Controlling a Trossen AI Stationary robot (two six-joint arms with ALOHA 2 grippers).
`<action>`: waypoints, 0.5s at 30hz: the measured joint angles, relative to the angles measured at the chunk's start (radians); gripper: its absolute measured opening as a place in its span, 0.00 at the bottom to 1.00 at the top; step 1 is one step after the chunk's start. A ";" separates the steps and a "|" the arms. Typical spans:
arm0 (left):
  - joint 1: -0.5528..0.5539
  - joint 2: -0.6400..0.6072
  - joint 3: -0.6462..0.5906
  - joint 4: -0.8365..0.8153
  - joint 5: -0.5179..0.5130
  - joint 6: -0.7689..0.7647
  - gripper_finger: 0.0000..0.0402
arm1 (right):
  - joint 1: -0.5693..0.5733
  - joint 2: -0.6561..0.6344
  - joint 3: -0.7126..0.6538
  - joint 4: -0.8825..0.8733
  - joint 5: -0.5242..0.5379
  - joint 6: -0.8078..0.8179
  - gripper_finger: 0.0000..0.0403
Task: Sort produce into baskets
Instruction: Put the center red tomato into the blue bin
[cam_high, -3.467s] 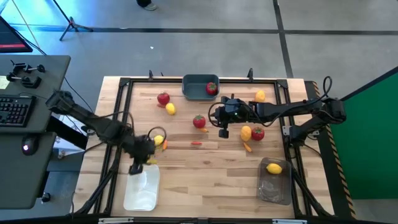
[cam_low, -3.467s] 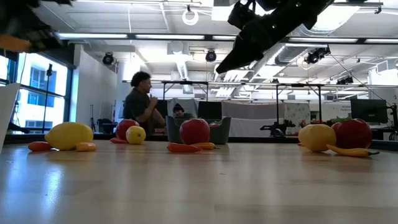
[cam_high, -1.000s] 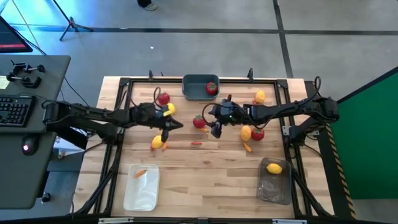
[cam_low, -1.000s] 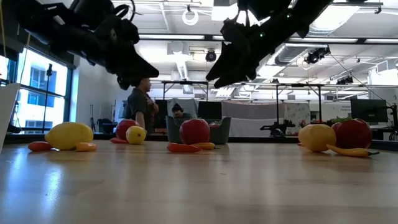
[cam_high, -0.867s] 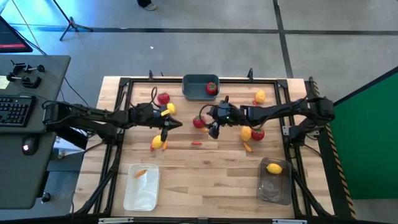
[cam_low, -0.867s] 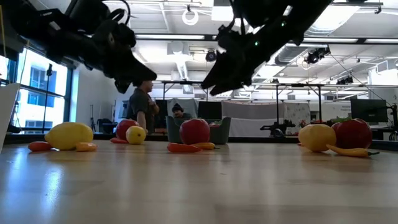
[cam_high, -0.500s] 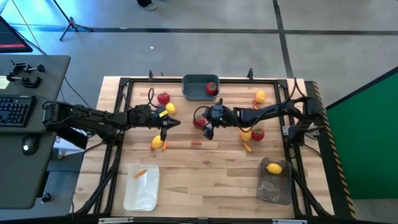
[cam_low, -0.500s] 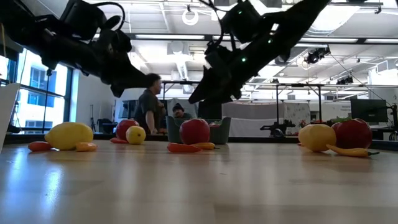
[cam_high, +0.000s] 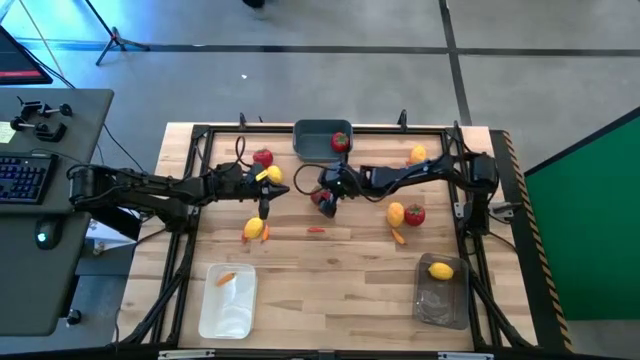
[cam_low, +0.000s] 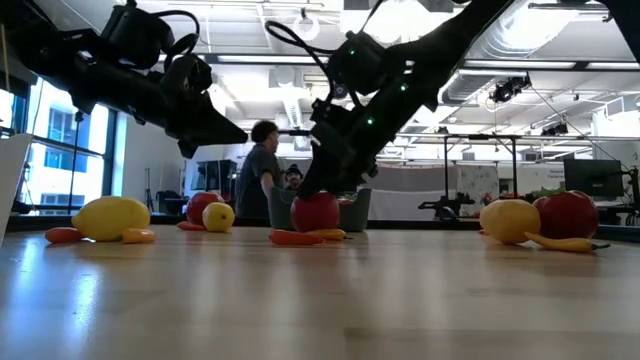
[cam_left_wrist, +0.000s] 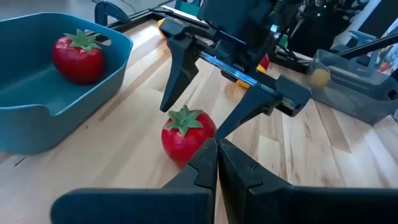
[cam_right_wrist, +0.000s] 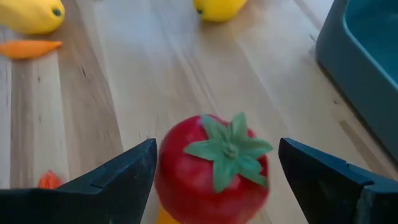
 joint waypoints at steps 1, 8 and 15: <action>0.000 0.000 0.000 0.001 0.000 0.001 0.00 | -0.003 0.001 0.001 0.000 -0.001 -0.004 0.81; 0.000 0.000 0.000 0.001 -0.001 0.001 0.00 | -0.028 0.001 0.001 -0.047 -0.027 -0.022 0.81; 0.000 0.000 0.000 0.000 -0.005 0.001 0.00 | -0.037 0.001 0.001 -0.059 -0.067 -0.015 0.80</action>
